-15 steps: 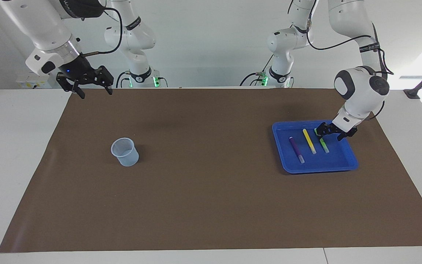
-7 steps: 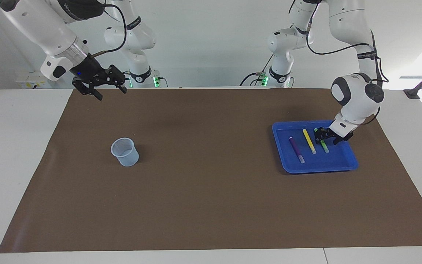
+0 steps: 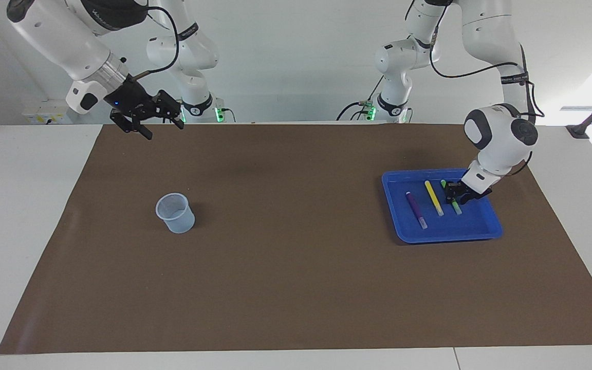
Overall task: Transfer and insert pens with both arms
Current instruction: 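Reach the left gripper down and grasp the green pen in the tray, then lift the green pen with the left gripper while the right gripper approaches, then grasp the green pen with the right gripper and open the left gripper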
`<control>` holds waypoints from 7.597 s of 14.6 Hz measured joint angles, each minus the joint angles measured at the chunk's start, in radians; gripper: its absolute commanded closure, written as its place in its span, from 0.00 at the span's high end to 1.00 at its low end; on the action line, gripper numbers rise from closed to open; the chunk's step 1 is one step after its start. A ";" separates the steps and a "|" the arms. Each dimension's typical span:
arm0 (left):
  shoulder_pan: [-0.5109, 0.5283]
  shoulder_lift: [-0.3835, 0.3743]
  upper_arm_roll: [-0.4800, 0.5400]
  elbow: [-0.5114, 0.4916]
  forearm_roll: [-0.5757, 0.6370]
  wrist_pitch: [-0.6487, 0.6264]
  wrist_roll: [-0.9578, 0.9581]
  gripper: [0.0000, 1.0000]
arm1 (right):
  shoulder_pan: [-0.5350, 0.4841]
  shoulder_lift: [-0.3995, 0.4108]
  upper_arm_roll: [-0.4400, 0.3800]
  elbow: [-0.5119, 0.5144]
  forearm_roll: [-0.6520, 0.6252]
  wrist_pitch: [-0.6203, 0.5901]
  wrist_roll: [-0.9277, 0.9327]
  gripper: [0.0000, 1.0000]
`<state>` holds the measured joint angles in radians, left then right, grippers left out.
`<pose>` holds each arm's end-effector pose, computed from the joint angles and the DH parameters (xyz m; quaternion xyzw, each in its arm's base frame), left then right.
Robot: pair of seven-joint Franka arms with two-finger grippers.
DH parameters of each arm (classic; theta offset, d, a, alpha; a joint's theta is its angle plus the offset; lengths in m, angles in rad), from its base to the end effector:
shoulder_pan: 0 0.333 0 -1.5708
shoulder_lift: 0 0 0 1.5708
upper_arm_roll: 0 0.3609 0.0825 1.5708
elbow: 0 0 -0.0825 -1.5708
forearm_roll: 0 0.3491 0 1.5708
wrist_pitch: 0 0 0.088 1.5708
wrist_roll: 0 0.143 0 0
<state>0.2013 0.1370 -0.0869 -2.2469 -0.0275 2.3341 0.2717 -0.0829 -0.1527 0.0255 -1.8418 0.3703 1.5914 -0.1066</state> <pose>0.5084 0.0577 0.3354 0.9972 -0.0686 -0.0212 0.0201 0.4601 0.0256 0.6013 -0.9821 -0.0111 0.0329 0.1851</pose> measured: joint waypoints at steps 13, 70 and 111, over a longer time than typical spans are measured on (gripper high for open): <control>0.000 0.000 0.001 0.002 0.000 0.000 -0.046 0.00 | -0.002 0.000 -0.001 -0.004 0.032 0.022 0.000 1.00; -0.656 -0.201 -0.056 0.253 -0.851 -0.045 -2.194 0.00 | 0.477 0.000 0.045 -0.255 0.618 0.822 0.264 0.75; -0.656 -0.207 -0.051 0.251 -0.851 -0.029 -2.186 1.00 | 0.451 0.021 0.036 -0.229 0.605 0.804 0.236 0.00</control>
<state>-0.4549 -0.0697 -0.1382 -1.9957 -0.8786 2.3054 -1.9146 0.3682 -0.1313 0.0613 -2.0705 0.9753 2.3951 0.1292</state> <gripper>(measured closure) 0.132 0.819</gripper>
